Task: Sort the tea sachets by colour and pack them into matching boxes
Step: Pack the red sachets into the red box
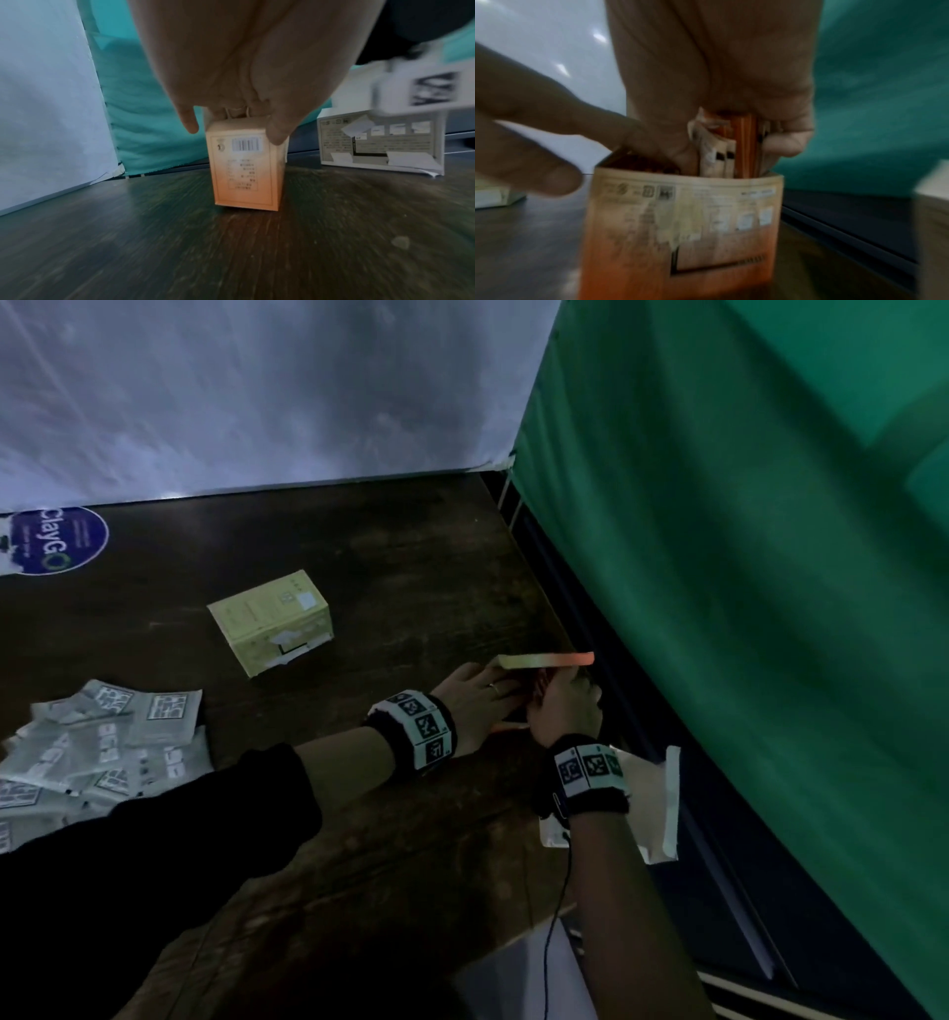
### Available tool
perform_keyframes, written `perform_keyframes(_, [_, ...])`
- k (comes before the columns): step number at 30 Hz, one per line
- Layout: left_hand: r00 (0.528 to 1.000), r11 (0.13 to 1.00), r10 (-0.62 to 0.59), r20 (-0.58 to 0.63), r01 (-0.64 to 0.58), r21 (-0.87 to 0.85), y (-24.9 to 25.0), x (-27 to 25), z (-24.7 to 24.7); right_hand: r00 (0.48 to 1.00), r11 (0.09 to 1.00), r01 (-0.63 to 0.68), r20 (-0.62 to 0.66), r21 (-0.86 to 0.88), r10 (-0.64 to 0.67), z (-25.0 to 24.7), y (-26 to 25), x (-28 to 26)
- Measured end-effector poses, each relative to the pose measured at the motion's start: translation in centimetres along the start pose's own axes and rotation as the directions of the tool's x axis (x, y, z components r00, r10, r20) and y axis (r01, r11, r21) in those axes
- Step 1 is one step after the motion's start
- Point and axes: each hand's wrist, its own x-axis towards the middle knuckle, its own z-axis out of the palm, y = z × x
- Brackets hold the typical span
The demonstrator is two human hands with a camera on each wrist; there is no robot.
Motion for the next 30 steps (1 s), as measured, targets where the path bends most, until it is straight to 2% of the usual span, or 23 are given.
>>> perform_keyframes(3, [1.0,1.0,-0.019,0.022,0.019,-0.011,-0.2,-0.6,-0.1,0.996,0.995,-0.087,-0.002,-0.038,0.087,-0.1,-0.8,1.0])
perform_keyframes(5, [0.999,0.997,-0.035,0.003,0.035,-0.067,-0.5,-1.1,-0.3,0.998,0.998,-0.064,0.005,-0.016,0.064,0.4,-0.6,1.1])
perform_keyframes(9, [0.995,0.98,-0.023,-0.095,0.003,-0.2,-1.4,-2.4,-0.8,0.99,0.997,0.02,0.138,-0.068,-0.01,2.0,-0.3,0.7])
perform_keyframes(12, [0.978,0.948,-0.031,-0.205,-0.036,-0.315,-2.0,-3.6,-1.7,0.989,0.998,-0.008,0.146,0.057,0.0,1.7,-0.5,0.5])
perform_keyframes(13, [0.964,0.929,-0.049,-0.262,-0.052,-0.367,-2.1,-4.1,-2.2,0.991,0.985,-0.016,0.131,0.172,-0.007,1.2,-0.5,0.5])
perform_keyframes(15, [0.909,0.879,-0.125,-0.398,-0.085,-0.47,-2.5,-4.9,-3.0,0.994,0.899,-0.048,0.109,0.435,0.0,-0.3,-0.3,0.4])
perform_keyframes(17, [0.827,0.833,-0.243,-0.507,-0.09,-0.547,-3.0,-5.3,-3.4,0.995,0.822,-0.073,0.099,0.565,0.02,-1.6,0.0,0.2])
perform_keyframes(18, [0.798,0.82,-0.298,-0.524,-0.067,-0.569,-3.3,-5.4,-3.5,0.997,0.805,-0.064,0.08,0.59,0.021,-1.9,0.2,0.3])
perform_keyframes(19, [0.797,0.808,-0.345,-0.497,-0.018,-0.59,-3.5,-5.4,-3.6,0.998,0.788,-0.048,0.056,0.614,0.017,-2.0,0.3,0.5])
perform_keyframes(21, [0.869,0.778,-0.377,-0.32,0.11,-0.618,-4.0,-5.3,-3.6,0.999,0.761,-0.035,0.042,0.648,0.01,-1.9,0.2,0.9])
perform_keyframes(22, [0.909,0.774,-0.357,-0.215,0.158,-0.613,-4.2,-5.2,-3.4,0.999,0.772,-0.033,0.051,0.635,0.001,-1.7,0.2,0.9])
perform_keyframes(24, [0.955,0.775,-0.288,-0.077,0.185,-0.604,-4.3,-5.0,-2.8,0.996,0.835,0.031,0.053,0.55,-0.072,-1.4,0.2,0.7])
perform_keyframes(27, [0.97,0.726,-0.242,0.001,0.182,-0.663,-4.3,-4.8,-1.0,0.973,0.864,0.222,-0.04,0.452,-0.229,-0.7,0.7,-0.4])
perform_keyframes(30, [0.969,0.679,-0.242,-0.044,0.137,-0.721,-4.4,-5.1,-0.1,0.958,0.848,0.279,-0.073,0.451,-0.276,0.1,1.6,-1.4])
